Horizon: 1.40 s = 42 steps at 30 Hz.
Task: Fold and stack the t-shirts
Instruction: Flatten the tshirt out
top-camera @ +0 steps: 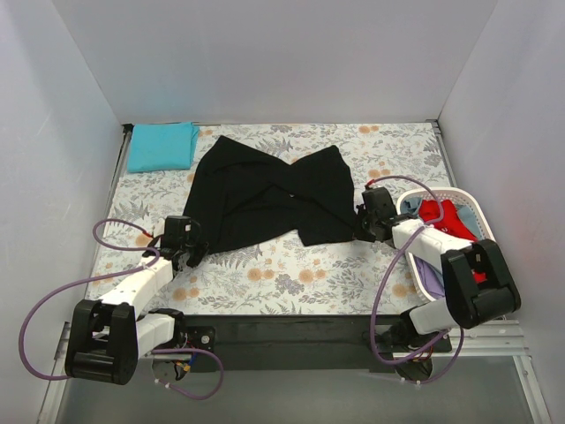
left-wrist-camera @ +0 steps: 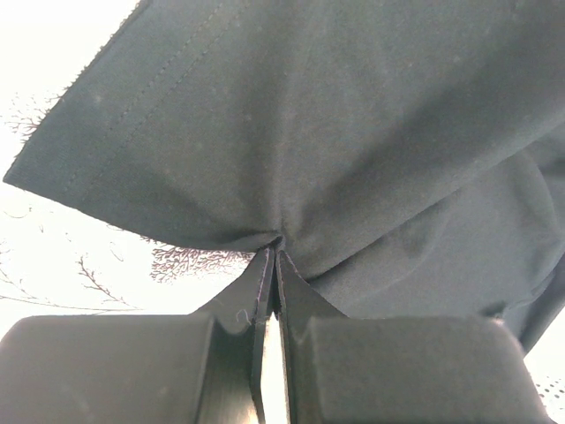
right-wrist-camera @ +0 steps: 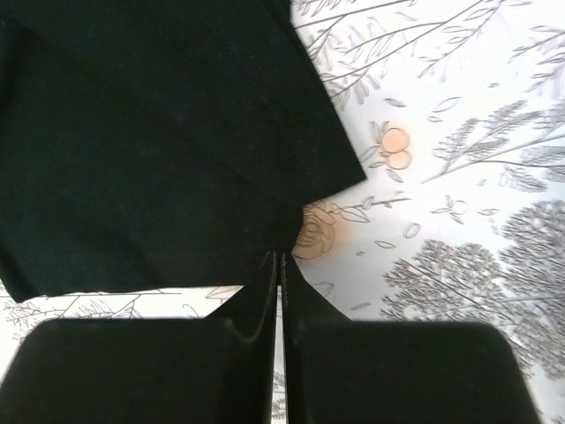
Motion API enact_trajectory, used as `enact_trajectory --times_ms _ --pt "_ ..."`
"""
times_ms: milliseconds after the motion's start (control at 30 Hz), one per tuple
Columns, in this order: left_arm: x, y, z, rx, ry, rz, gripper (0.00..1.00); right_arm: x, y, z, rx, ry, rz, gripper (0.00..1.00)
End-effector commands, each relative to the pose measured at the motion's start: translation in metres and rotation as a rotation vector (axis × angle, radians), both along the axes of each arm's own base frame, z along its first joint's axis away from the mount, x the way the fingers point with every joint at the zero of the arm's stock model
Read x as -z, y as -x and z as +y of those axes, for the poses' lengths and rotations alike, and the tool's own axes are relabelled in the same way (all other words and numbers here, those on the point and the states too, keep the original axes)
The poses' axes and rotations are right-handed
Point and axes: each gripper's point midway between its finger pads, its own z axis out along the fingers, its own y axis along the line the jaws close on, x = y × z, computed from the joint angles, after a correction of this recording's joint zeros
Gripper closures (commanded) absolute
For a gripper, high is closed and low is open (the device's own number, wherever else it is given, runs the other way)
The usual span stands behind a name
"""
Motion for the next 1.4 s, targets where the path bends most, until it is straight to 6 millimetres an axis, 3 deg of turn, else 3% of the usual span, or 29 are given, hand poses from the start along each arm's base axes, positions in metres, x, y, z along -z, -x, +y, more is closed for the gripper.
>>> enact_trajectory --times_ms 0,33,133,200,267,400,500,767,900,1200,1367 --pt "-0.019 -0.013 -0.002 0.011 0.009 -0.05 1.0 -0.064 -0.031 -0.016 0.065 0.028 -0.155 0.99" --pt "-0.02 -0.014 -0.003 0.014 0.014 -0.057 1.0 -0.078 -0.036 -0.021 0.078 0.032 -0.184 0.99" --pt "-0.025 -0.016 -0.013 0.065 0.047 -0.093 0.85 -0.12 -0.047 -0.046 0.123 0.05 -0.261 0.99" --pt "-0.031 -0.017 -0.016 0.078 0.062 -0.122 0.69 -0.136 -0.052 -0.057 0.132 0.053 -0.289 0.99" --pt "-0.036 -0.017 -0.01 0.05 0.041 -0.125 0.65 -0.146 -0.054 -0.057 0.126 0.047 -0.299 0.99" --pt "-0.032 -0.003 0.028 -0.14 -0.097 -0.008 0.69 -0.15 -0.054 -0.054 0.111 0.034 -0.302 0.99" --pt "-0.032 0.006 0.04 -0.19 -0.143 0.04 0.69 -0.153 -0.055 -0.052 0.106 0.028 -0.307 0.99" --pt "0.0 0.044 0.026 -0.188 -0.069 0.191 0.69 -0.153 -0.058 -0.047 0.068 0.016 -0.303 0.99" --pt "0.002 0.055 0.019 -0.173 -0.037 0.198 0.63 -0.15 -0.059 -0.044 0.055 0.001 -0.303 0.99" --pt "0.003 0.063 0.001 -0.125 -0.123 0.295 0.61 -0.147 -0.058 -0.037 0.039 -0.035 -0.309 0.99" --pt "0.007 0.059 0.009 -0.153 -0.186 0.314 0.61 -0.149 -0.056 -0.035 0.028 -0.054 -0.316 0.99"
